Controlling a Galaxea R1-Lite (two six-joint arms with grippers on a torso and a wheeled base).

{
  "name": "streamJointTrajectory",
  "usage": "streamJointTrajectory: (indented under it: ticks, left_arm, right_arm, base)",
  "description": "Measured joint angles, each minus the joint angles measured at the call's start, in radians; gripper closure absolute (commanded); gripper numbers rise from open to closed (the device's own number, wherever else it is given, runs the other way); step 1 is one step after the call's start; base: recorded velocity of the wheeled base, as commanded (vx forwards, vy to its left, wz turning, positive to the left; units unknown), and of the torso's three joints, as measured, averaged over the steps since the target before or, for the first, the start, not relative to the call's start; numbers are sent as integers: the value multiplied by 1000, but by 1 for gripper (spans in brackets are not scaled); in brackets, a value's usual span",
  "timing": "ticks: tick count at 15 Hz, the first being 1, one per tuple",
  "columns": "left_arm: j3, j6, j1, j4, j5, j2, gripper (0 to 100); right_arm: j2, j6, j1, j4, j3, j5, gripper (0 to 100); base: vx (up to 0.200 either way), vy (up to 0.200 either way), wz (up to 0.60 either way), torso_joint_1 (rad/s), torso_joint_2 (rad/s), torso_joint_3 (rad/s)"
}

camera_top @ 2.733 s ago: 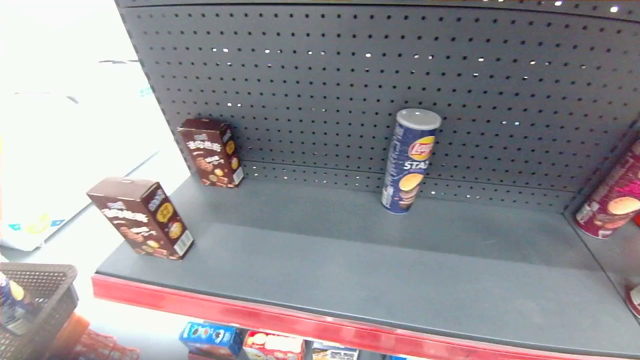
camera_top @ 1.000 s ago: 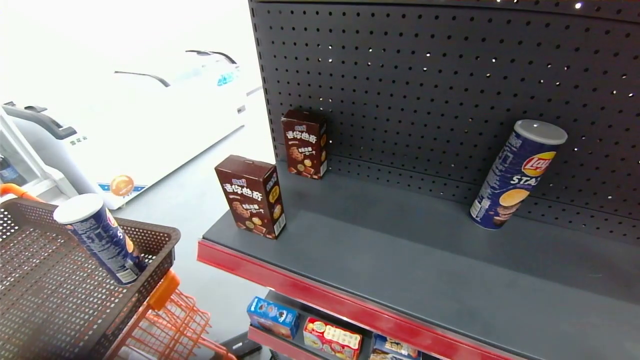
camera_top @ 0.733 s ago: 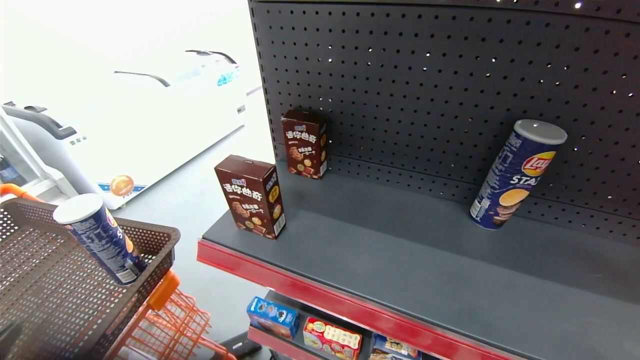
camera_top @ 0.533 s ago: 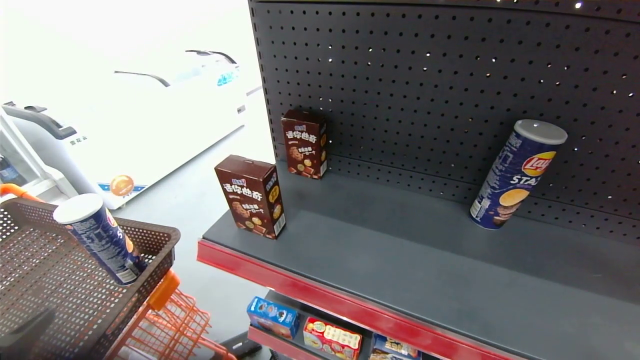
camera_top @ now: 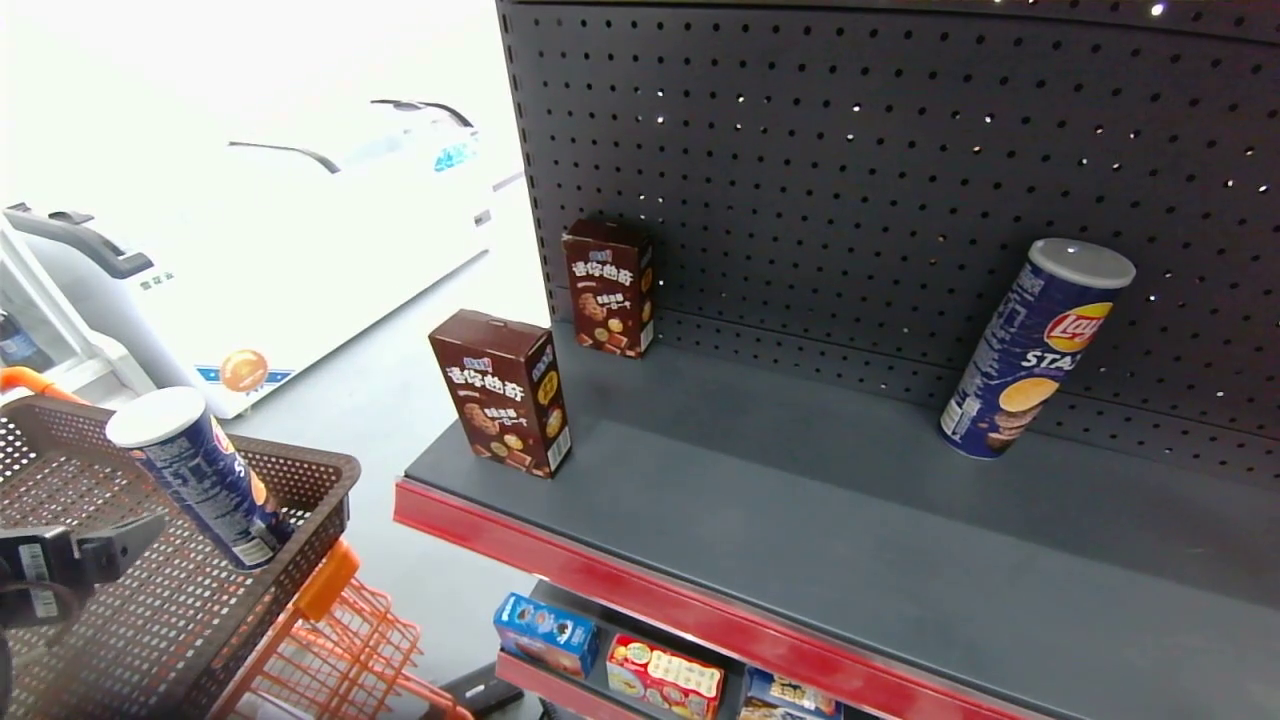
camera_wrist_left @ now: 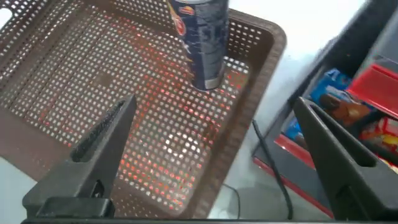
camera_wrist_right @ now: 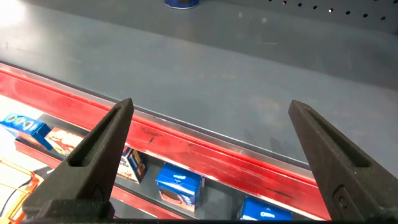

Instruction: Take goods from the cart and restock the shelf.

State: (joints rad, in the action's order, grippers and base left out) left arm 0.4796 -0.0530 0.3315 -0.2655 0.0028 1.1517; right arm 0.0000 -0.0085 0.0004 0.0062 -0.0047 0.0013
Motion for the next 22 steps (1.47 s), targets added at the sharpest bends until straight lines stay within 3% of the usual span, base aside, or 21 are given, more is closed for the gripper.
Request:
streamJointTrajectory:
  ticks: [9,16,21,22]
  left_arm:
    - [-84,0,47,-668,4,464,0]
    - [-71,4,28,-958,6,718,0]
    - [-13,1,44,-1005,13,819,0]
    - [-4,1,46,-1007,15,829,100]
  right_arm:
    - [0,0,0,0,0,0,0]
    - [0,0,0,0,0,0,0]
    - [0,0,0,0,0,0,0]
    - [0,0,0,0,0,0,0]
  base:
    - [0,0,0,0,0,0]
    - [0,0,0,0,0,0]
    - [0,0,0,0,0,0]
    - [0,0,0,0,0,0]
